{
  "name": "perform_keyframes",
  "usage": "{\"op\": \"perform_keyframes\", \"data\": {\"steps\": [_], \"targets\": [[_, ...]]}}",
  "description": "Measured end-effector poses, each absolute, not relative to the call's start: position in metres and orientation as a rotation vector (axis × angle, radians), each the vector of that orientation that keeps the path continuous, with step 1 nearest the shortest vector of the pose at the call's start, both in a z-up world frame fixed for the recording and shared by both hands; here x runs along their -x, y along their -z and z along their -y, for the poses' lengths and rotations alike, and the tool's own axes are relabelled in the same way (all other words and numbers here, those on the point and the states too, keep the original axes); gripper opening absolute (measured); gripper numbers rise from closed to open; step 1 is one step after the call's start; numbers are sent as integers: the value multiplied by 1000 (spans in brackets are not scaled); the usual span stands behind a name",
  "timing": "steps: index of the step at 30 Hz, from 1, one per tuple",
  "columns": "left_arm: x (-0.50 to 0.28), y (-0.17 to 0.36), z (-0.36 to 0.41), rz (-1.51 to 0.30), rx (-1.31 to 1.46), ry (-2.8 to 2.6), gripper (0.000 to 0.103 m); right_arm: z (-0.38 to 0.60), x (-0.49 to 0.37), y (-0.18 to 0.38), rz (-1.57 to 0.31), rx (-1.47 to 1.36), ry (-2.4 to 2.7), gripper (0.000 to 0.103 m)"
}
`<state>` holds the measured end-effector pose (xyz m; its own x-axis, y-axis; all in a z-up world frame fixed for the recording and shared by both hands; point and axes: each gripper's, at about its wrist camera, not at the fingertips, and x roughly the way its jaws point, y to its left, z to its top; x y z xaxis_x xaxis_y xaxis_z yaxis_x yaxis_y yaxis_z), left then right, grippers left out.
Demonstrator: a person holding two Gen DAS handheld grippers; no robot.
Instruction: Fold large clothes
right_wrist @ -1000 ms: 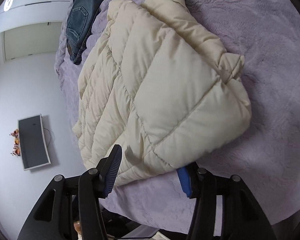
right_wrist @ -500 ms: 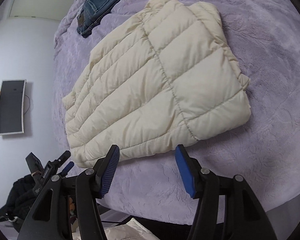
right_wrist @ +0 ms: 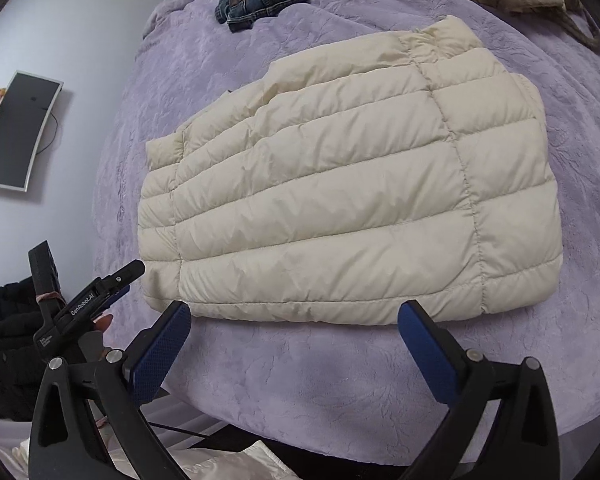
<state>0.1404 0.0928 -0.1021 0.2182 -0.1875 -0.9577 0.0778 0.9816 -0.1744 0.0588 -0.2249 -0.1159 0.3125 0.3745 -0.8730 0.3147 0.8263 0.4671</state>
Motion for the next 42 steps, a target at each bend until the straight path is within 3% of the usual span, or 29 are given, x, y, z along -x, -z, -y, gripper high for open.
{"op": "perform_keyframes", "data": {"steps": [15, 18, 22, 24, 32, 42], "targets": [[-169, 119, -115, -1373, 261, 309, 103, 211, -74, 104, -1271, -522, 33, 103], [-183, 131, -116, -1400, 306, 382, 103, 211, -84, 102, -1246, -510, 36, 97], [-200, 153, -113, -1465, 399, 485, 103, 206, -104, 106, -1245, -462, 55, 35], [-206, 163, -110, -1494, 449, 543, 103, 205, -115, 112, -1245, -457, 43, 21], [-224, 191, -95, -1542, 510, 663, 103, 195, -158, 136, -1249, -342, 2, 19], [-230, 200, -62, -1554, 461, 726, 103, 207, -166, 186, -1308, -434, -17, 18]]}}
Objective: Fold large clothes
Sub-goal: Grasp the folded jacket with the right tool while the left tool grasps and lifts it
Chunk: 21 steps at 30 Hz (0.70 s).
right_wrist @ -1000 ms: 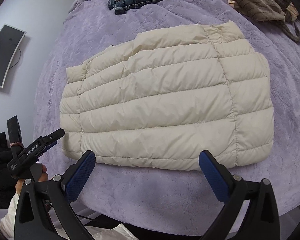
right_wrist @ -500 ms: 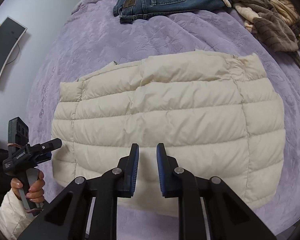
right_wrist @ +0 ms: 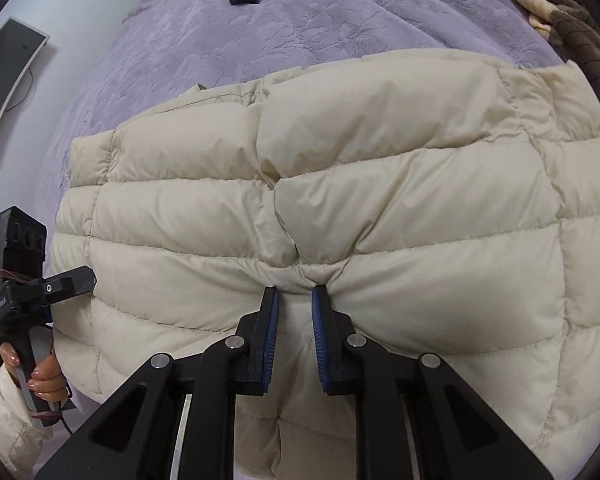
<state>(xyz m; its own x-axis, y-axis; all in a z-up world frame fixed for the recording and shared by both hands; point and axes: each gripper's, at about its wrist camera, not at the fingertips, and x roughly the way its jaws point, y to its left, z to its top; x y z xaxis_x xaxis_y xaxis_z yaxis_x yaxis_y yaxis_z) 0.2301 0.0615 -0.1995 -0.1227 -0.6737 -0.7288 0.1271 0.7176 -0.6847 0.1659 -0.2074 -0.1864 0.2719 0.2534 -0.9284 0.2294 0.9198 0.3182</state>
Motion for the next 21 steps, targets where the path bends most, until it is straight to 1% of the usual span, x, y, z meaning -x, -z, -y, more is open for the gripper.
{"op": "perform_keyframes", "data": {"steps": [4, 5, 6, 7, 8, 9, 11, 12, 14, 18, 21], "targets": [[-230, 197, -44, -1569, 404, 765, 102, 213, -163, 195, -1305, -482, -23, 17], [-229, 195, -40, -1567, 389, 776, 88, 215, -163, 196, -1304, -489, -24, 17], [-229, 193, -37, -1572, 378, 789, 71, 215, -163, 198, -1302, -494, -26, 17], [-228, 192, -33, -1575, 376, 799, 65, 215, -162, 199, -1301, -496, -26, 16], [-228, 188, -30, -1568, 378, 811, 51, 216, -163, 200, -1302, -498, -27, 16], [-226, 182, -27, -1557, 377, 822, 42, 216, -162, 201, -1302, -500, -28, 16], [-223, 170, -21, -1530, 358, 842, 35, 219, -161, 203, -1302, -505, -30, 16], [-221, 164, -18, -1519, 351, 853, 32, 220, -161, 203, -1302, -510, -31, 16], [-218, 150, -12, -1495, 353, 884, 31, 221, -160, 204, -1303, -518, -35, 16], [-207, 119, 4, -1439, 330, 927, 31, 228, -160, 207, -1308, -552, -43, 16], [-201, 106, 13, -1413, 295, 926, 30, 232, -164, 196, -1328, -557, -53, 17]]}}
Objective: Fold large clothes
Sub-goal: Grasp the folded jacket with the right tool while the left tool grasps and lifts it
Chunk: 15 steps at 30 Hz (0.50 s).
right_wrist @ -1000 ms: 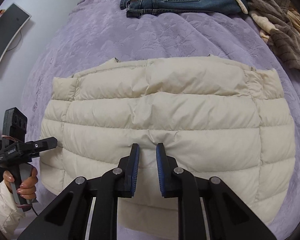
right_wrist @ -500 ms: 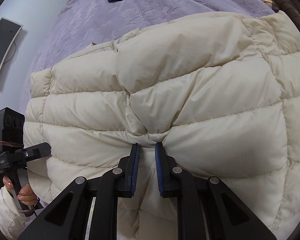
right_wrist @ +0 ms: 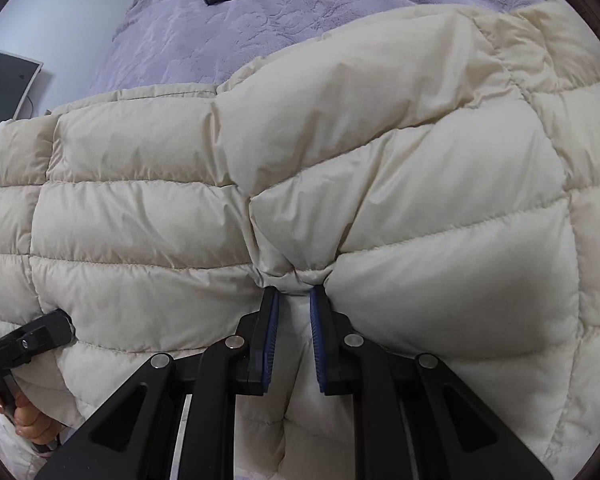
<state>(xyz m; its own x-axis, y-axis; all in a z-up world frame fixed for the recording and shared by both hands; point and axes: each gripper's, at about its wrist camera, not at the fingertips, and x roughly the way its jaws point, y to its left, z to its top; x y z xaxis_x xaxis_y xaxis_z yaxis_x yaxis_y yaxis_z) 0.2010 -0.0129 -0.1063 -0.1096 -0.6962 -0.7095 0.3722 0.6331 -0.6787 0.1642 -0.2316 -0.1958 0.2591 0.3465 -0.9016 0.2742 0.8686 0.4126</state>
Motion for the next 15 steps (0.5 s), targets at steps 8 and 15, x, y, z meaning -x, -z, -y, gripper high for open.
{"op": "perform_keyframes", "data": {"steps": [8, 15], "targets": [[-197, 91, 15, -1411, 272, 885, 31, 251, -195, 143, -1181, -462, -99, 17], [-173, 58, 66, -1370, 168, 855, 30, 259, -240, 211, -1293, -560, -123, 10]]}}
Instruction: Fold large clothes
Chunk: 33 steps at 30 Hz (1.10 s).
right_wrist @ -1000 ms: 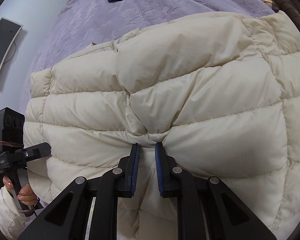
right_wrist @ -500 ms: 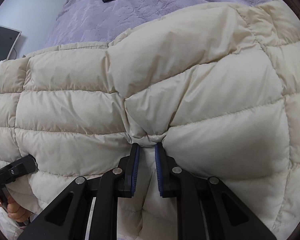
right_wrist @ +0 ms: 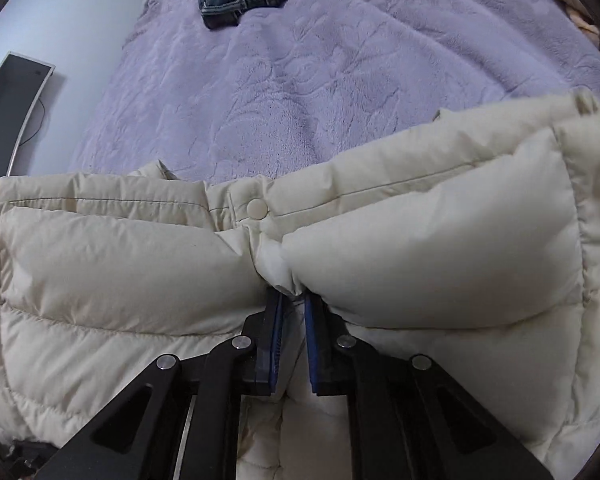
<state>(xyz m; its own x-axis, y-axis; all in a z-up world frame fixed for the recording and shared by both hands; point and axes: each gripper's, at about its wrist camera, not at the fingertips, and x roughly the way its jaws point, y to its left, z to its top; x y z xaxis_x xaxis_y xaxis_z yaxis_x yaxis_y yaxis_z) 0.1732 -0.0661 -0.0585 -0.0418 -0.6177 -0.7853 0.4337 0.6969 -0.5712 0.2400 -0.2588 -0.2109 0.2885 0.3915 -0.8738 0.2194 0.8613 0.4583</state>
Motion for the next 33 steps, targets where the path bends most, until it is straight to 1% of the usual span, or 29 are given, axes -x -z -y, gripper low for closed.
{"op": "perform_keyframes", "data": {"steps": [5, 10, 12, 13, 14, 15, 16, 17, 18, 21, 23, 25, 27, 29, 30, 31, 32, 33], "targets": [[-155, 41, 115, -1342, 48, 830, 31, 265, -244, 219, -1300, -601, -139, 9], [-135, 37, 145, -1343, -42, 784, 31, 284, -239, 216, -1299, -747, -191, 9], [-132, 39, 150, -1347, -70, 763, 31, 296, -231, 201, -1281, -772, -201, 16], [-133, 41, 152, -1351, -79, 753, 31, 302, -225, 190, -1264, -770, -202, 16], [-133, 42, 149, -1356, -85, 743, 31, 309, -217, 178, -1244, -762, -200, 21], [-132, 41, 151, -1360, -90, 735, 31, 316, -207, 165, -1219, -754, -196, 29], [-134, 42, 147, -1363, -92, 728, 31, 325, -195, 152, -1193, -743, -184, 58], [-134, 43, 149, -1365, -95, 722, 30, 333, -183, 141, -1169, -725, -160, 81], [-135, 42, 153, -1367, -101, 717, 31, 341, -168, 129, -1137, -704, -135, 83], [-133, 44, 159, -1372, -130, 706, 31, 366, -124, 109, -1097, -651, -46, 83], [-133, 45, 164, -1371, -143, 700, 31, 380, -95, 107, -1092, -637, 37, 83], [-132, 46, 169, -1376, -162, 691, 31, 396, -75, 115, -1096, -670, 91, 81], [-134, 48, 175, -1380, -181, 682, 31, 412, -60, 135, -1116, -757, 111, 77], [-135, 49, 182, -1383, -200, 677, 31, 425, -37, 152, -1122, -852, 93, 55], [-134, 50, 186, -1385, -211, 675, 31, 426, -34, 163, -1128, -888, 80, 49], [-134, 50, 189, -1387, -220, 674, 31, 427, -30, 172, -1130, -925, 62, 33], [-133, 50, 194, -1389, -231, 673, 31, 427, -28, 181, -1128, -958, 41, 21], [-132, 50, 198, -1391, -242, 673, 31, 427, -26, 189, -1128, -985, 28, 21]]}}
